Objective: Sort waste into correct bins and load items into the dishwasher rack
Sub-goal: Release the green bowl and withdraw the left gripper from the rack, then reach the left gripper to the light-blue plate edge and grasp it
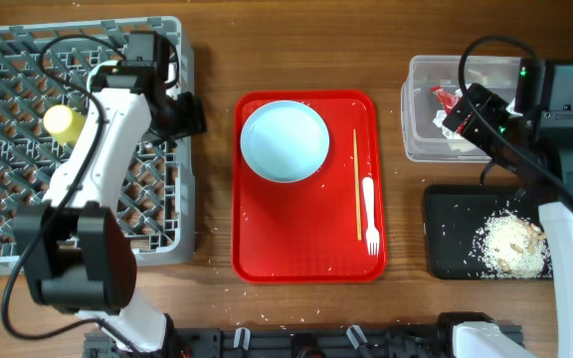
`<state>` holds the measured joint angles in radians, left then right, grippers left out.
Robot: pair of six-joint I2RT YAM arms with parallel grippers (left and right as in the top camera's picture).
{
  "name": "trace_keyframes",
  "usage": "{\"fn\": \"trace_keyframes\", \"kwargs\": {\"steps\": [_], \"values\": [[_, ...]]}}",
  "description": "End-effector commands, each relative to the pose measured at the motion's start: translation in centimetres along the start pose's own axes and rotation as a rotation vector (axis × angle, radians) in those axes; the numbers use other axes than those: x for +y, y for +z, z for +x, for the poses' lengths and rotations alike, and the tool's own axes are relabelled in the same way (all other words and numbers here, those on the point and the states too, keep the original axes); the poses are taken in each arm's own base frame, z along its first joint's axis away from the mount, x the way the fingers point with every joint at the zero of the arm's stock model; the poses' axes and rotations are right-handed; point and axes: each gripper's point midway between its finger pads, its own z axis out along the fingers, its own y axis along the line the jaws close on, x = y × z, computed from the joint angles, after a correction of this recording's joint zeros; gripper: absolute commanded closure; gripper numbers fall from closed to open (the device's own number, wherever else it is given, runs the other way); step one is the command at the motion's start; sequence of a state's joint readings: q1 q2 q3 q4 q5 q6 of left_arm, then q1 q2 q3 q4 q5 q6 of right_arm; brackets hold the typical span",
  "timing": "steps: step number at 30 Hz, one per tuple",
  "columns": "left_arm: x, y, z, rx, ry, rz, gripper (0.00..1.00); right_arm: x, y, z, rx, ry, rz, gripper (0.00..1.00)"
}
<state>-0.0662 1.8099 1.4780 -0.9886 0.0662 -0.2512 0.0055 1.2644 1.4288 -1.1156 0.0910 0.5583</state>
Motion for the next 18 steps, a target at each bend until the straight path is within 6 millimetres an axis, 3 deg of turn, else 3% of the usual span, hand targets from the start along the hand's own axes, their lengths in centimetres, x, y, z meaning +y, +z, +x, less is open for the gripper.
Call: {"fn": "trace_keyframes", "kwargs": {"steps": [1, 2, 4, 6, 7, 8, 11, 12, 14, 16, 18], "values": [[-0.9, -6.6, -2.1, -0.174, -0.032, 0.054, 0.35, -0.3, 0.1, -0.3, -0.009, -0.005, 0.021, 0.0], [-1.7, -7.2, -1.6, -0.166, -0.041, 0.098, 0.36, -0.3, 0.1, -0.3, -0.01, -0.005, 0.02, 0.0], [-6.2, -7.4, 0.5, -0.083, 0.023, 0.271, 0.36, -0.3, 0.1, -0.3, -0.01, -0.005, 0.02, 0.0], [-10.1, -6.7, 2.6, -0.039, 0.123, 0.317, 0.35, -0.3, 0.1, -0.3, -0.01, -0.005, 0.02, 0.0], [-14.0, -5.5, 4.4, -0.022, 0.236, 0.337, 0.35, -0.3, 0.1, -0.4, -0.01, -0.005, 0.021, 0.0], [-16.4, -4.5, 5.6, -0.014, 0.297, 0.347, 0.37, -0.3, 0.1, -0.3, -0.009, -0.005, 0.021, 0.0], [-21.1, -1.4, 8.3, 0.006, 0.422, 0.355, 0.41, -0.3, 0.1, -0.3, -0.009, -0.005, 0.021, 0.0], [-23.0, 0.7, 9.6, 0.008, 0.475, 0.335, 0.41, -0.3, 0.1, -0.4, -0.01, -0.005, 0.021, 0.0], [-24.5, 3.7, 11.0, -0.009, 0.533, 0.277, 0.41, -0.3, 0.1, -0.3, -0.01, -0.005, 0.02, 0.0], [-24.8, 5.9, 11.4, -0.045, 0.568, 0.195, 0.41, -0.3, 0.1, -0.4, -0.01, -0.005, 0.021, 0.0], [-24.9, 7.1, 11.5, -0.06, 0.579, 0.164, 0.41, -0.3, 0.1, -0.3, -0.009, -0.005, 0.021, 0.0]]}}
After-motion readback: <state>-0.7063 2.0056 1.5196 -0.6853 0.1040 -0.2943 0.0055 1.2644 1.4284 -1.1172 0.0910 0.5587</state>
